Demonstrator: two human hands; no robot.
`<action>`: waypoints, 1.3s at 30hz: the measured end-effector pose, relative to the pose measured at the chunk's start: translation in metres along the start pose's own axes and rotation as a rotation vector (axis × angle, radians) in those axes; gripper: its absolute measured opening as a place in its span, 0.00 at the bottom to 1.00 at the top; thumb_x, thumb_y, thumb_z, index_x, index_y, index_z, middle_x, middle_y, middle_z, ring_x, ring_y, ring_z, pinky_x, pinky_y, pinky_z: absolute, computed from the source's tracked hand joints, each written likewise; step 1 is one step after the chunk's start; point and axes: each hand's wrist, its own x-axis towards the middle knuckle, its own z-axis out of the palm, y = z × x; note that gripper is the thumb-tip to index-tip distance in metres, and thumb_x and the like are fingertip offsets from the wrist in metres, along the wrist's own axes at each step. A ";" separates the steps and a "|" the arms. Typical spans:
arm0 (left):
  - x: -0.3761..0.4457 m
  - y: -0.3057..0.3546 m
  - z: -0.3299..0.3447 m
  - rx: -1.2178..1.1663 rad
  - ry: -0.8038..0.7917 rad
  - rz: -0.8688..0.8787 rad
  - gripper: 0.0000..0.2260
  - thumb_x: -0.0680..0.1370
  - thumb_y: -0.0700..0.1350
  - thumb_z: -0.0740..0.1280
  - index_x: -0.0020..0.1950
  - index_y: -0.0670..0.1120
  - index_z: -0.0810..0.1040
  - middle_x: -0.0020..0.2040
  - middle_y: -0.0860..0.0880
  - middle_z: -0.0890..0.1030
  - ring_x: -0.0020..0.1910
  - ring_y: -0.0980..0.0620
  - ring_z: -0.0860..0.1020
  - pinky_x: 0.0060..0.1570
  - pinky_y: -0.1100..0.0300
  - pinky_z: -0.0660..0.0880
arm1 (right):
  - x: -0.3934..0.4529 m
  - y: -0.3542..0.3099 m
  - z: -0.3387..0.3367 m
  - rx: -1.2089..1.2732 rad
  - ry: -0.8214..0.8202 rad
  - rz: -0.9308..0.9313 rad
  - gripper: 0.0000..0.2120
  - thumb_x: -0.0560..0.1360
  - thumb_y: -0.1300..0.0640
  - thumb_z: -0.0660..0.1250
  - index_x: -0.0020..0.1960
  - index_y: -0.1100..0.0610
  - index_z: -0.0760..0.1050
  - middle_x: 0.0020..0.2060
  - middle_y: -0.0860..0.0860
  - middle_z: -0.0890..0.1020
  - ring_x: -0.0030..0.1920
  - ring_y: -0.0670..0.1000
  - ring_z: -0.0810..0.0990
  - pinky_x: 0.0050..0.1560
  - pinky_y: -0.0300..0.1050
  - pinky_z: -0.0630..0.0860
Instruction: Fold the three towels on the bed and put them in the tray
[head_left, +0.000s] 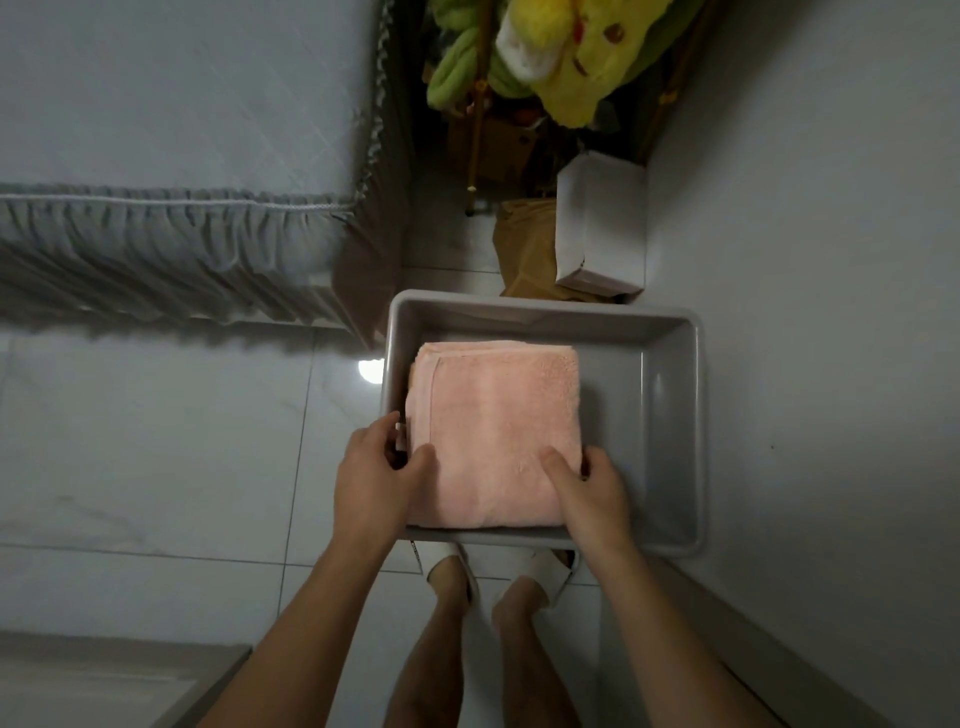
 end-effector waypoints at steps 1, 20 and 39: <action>0.002 0.000 0.000 0.033 -0.003 -0.002 0.22 0.73 0.54 0.68 0.67 0.50 0.75 0.59 0.49 0.78 0.56 0.50 0.77 0.54 0.53 0.77 | -0.003 0.000 0.002 -0.001 0.008 -0.007 0.12 0.71 0.42 0.70 0.49 0.47 0.76 0.44 0.43 0.83 0.41 0.40 0.81 0.33 0.32 0.73; 0.002 0.008 0.032 -0.177 -0.116 -0.122 0.28 0.79 0.49 0.64 0.76 0.47 0.59 0.71 0.44 0.70 0.61 0.48 0.73 0.54 0.56 0.70 | 0.001 -0.003 -0.009 0.002 -0.166 -0.016 0.29 0.67 0.38 0.67 0.65 0.49 0.75 0.59 0.50 0.79 0.55 0.49 0.81 0.59 0.52 0.78; 0.000 0.027 0.068 0.625 -0.198 0.448 0.28 0.79 0.60 0.58 0.77 0.59 0.53 0.81 0.46 0.44 0.79 0.42 0.42 0.75 0.43 0.44 | 0.021 -0.007 -0.018 -0.320 -0.055 0.005 0.25 0.75 0.36 0.60 0.60 0.56 0.74 0.52 0.53 0.81 0.49 0.55 0.80 0.51 0.52 0.78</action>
